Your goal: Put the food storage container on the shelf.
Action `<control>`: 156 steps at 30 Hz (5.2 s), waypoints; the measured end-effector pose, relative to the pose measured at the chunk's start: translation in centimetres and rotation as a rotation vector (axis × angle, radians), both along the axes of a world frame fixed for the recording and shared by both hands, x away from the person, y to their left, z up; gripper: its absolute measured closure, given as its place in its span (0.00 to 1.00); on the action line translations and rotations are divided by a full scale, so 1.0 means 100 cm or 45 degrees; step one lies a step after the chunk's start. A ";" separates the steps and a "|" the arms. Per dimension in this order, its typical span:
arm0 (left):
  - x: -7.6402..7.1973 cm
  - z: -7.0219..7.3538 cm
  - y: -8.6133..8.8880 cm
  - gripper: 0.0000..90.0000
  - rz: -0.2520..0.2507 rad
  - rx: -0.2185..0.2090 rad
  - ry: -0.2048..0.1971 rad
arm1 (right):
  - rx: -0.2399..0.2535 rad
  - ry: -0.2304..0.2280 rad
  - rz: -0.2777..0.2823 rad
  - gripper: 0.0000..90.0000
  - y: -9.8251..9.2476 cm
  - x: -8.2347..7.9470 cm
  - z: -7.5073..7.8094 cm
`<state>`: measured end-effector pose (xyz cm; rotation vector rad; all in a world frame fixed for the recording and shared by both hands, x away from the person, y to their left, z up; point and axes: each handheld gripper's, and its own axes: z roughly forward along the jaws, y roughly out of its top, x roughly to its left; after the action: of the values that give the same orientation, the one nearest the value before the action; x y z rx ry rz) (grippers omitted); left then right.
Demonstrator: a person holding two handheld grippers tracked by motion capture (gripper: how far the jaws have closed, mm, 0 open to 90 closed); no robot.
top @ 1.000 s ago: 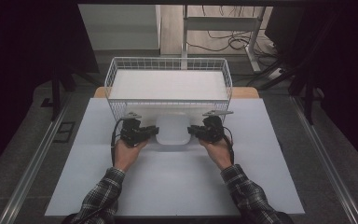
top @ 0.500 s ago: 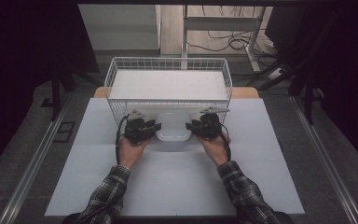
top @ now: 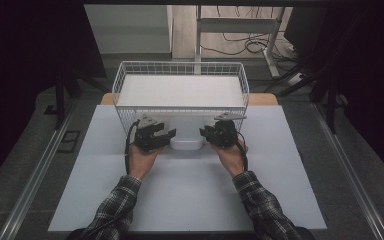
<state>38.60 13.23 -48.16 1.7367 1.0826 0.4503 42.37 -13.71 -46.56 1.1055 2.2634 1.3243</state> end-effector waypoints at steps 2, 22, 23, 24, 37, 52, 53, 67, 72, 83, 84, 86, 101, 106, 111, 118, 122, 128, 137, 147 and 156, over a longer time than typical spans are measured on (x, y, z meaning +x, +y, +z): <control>-0.005 0.000 -0.001 0.39 -0.024 -0.014 0.003 | 0.008 0.001 0.018 0.84 -0.001 -0.003 0.001; -0.068 -0.018 0.012 0.09 -0.266 0.056 -0.046 | -0.013 -0.057 0.194 0.98 -0.013 -0.045 0.009; -0.073 -0.019 0.013 0.08 -0.271 0.059 -0.048 | -0.023 -0.063 0.191 0.97 -0.013 -0.047 0.009; -0.075 -0.020 0.014 0.08 -0.272 0.061 -0.050 | -0.040 -0.084 0.182 0.96 -0.012 -0.051 0.008; -0.117 -0.028 0.031 0.07 -0.309 -0.021 0.006 | -0.104 -0.035 0.285 0.97 0.009 -0.061 -0.010; -0.140 -0.031 0.043 0.04 -0.293 0.022 0.013 | -0.097 0.004 0.271 0.97 0.029 -0.040 -0.029; -0.141 -0.031 0.044 0.04 -0.292 0.025 0.007 | -0.101 0.005 0.272 0.97 0.031 -0.038 -0.030; -0.143 -0.037 0.045 0.08 -0.313 0.034 0.022 | -0.161 0.012 0.271 0.97 0.050 -0.019 -0.039; -0.142 -0.037 0.047 0.07 -0.290 0.037 -0.006 | -0.181 -0.003 0.256 0.97 0.052 -0.011 -0.038; -0.141 -0.040 0.049 0.06 -0.245 0.050 -0.021 | -0.192 -0.017 0.214 0.97 0.053 0.008 -0.035; -0.141 -0.040 0.049 0.06 -0.245 0.049 -0.023 | -0.192 -0.020 0.210 0.97 0.053 0.009 -0.034; -0.141 -0.040 0.049 0.05 -0.246 0.045 -0.025 | -0.194 -0.026 0.206 0.97 0.053 0.011 -0.034; -0.140 -0.042 0.048 0.06 -0.260 0.048 -0.021 | -0.216 -0.035 0.158 0.98 0.052 0.023 -0.034; -0.141 -0.041 0.048 0.06 -0.260 0.040 -0.025 | -0.213 -0.046 0.174 0.95 0.051 0.019 -0.032; -0.141 -0.041 0.049 0.06 -0.258 0.024 -0.029 | -0.227 -0.051 0.196 0.89 0.054 0.012 -0.029; -0.141 -0.041 0.049 0.06 -0.264 0.022 -0.023 | -0.228 -0.043 0.234 0.76 0.056 0.003 -0.028; -0.141 -0.042 0.048 0.06 -0.267 0.027 -0.019 | -0.232 -0.047 0.248 0.68 0.055 -0.002 -0.026; -0.141 -0.042 0.048 0.06 -0.275 0.018 -0.012 | -0.216 -0.040 0.264 0.54 0.052 -0.010 -0.024; -0.140 -0.043 0.046 0.05 -0.296 0.022 0.008 | -0.161 0.005 0.289 0.34 0.044 -0.018 -0.022; -0.140 -0.044 0.046 0.05 -0.299 0.022 0.010 | -0.146 0.015 0.322 0.13 0.036 -0.026 -0.021; -0.140 -0.044 0.046 0.05 -0.301 0.020 0.016 | -0.179 -0.002 0.339 0.05 0.024 -0.037 -0.020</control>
<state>24.64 17.85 -52.55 1.8560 0.8707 0.3010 38.65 -11.28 -48.54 0.7778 2.5268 1.2321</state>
